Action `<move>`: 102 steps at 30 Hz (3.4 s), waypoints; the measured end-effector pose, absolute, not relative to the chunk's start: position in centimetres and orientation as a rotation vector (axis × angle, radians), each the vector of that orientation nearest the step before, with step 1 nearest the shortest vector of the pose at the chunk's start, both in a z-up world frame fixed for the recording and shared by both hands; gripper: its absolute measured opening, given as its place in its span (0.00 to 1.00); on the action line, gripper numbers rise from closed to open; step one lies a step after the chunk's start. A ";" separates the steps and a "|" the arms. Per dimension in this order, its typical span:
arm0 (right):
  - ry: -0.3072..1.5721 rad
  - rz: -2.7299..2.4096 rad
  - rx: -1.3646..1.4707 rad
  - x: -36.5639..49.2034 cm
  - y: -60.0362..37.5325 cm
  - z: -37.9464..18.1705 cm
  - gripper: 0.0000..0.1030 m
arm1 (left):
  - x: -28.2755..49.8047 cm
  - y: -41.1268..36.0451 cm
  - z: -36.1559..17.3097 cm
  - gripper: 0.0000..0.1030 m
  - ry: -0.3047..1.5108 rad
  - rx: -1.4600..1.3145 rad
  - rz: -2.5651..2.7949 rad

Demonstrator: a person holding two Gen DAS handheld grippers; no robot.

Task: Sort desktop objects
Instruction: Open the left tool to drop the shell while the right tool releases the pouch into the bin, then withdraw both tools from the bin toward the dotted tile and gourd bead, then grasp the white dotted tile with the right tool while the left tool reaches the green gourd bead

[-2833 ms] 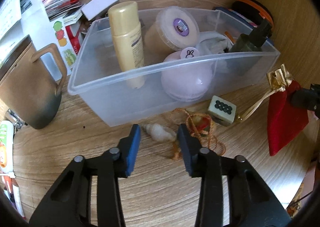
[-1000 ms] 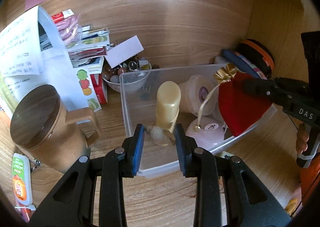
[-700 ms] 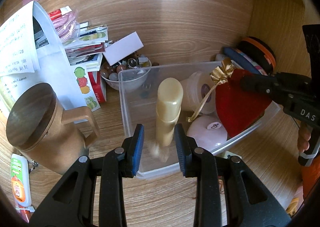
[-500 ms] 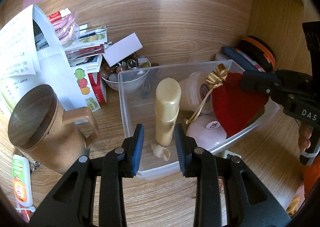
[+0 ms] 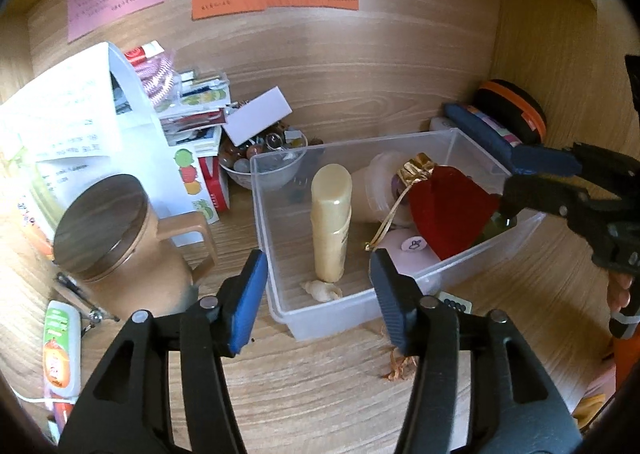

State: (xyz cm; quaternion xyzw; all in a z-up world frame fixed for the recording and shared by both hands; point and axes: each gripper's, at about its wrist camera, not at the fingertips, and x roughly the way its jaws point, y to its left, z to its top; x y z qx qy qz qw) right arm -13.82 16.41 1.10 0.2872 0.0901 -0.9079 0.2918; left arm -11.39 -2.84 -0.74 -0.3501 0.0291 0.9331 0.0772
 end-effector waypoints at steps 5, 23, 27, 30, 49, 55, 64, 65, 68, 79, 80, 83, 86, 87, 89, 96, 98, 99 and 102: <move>0.250 -2.420 0.762 -12.1 16.7 0.7 0.46 | -9.9 -2.8 -0.3 0.62 0.109 -1.025 2.820; 0.197 -2.407 0.880 -8.3 19.8 -2.9 0.51 | -7.5 1.8 -5.0 0.71 0.178 -1.158 2.678; 0.197 -2.405 0.919 -8.2 20.2 -4.0 0.51 | -8.2 3.4 -6.6 0.68 0.239 -1.206 2.641; 0.200 -2.395 0.940 -8.2 20.4 -4.6 0.51 | -8.7 4.0 -7.1 0.63 0.247 -1.232 2.622; 0.276 -2.297 1.006 -9.4 18.4 -7.1 0.52 | -11.0 4.1 -8.1 0.30 0.177 -1.297 2.575; 0.337 -2.259 1.032 -10.4 16.4 -7.7 0.52 | -10.4 2.6 -7.2 0.29 0.098 -1.246 2.585; 0.376 -2.232 1.065 -12.5 13.5 -8.6 0.51 | -9.2 -0.5 -5.9 0.29 0.040 -1.198 2.633; 0.377 -2.228 1.067 -12.5 13.3 -8.7 0.51 | -9.1 -0.9 -5.9 0.29 0.030 -1.195 2.637; 0.399 -2.221 1.071 -12.6 12.6 -8.9 0.43 | -9.4 0.1 -5.9 0.29 -0.002 -1.192 2.651; 0.450 -2.203 1.047 -11.6 11.5 -8.8 0.22 | -8.6 -1.3 -5.6 0.29 -0.045 -1.174 2.657; 0.451 -2.207 1.039 -11.4 11.6 -8.7 0.22 | -8.5 -1.3 -5.5 0.29 -0.045 -1.170 2.661; 0.435 -2.210 1.011 -10.6 12.0 -7.8 0.22 | -8.3 -1.3 -5.1 0.29 -0.044 -1.163 2.668; 0.416 -2.224 0.983 -9.7 12.7 -6.8 0.22 | -8.1 -1.2 -4.7 0.29 -0.042 -1.150 2.674; 0.410 -2.230 0.971 -9.4 13.0 -6.3 0.22 | -8.0 -1.1 -4.4 0.29 -0.038 -1.142 2.677; 0.397 -2.246 0.953 -8.7 13.5 -5.7 0.22 | -7.9 -0.9 -3.9 0.29 -0.024 -1.129 2.689; 0.267 -2.236 0.932 -8.7 16.4 -3.7 0.22 | -8.0 0.1 -2.0 0.29 0.014 -1.075 2.728; 0.261 -2.253 0.921 -8.8 16.9 -3.1 0.22 | -8.0 0.2 -1.5 0.29 0.023 -1.058 2.732; 0.259 -2.259 0.915 -8.8 17.2 -2.8 0.22 | -8.1 0.3 -1.1 0.29 0.030 -1.045 2.733; 0.259 -2.274 0.890 -8.6 18.0 -1.7 0.22 | -8.1 0.3 -0.3 0.29 0.035 -1.019 2.737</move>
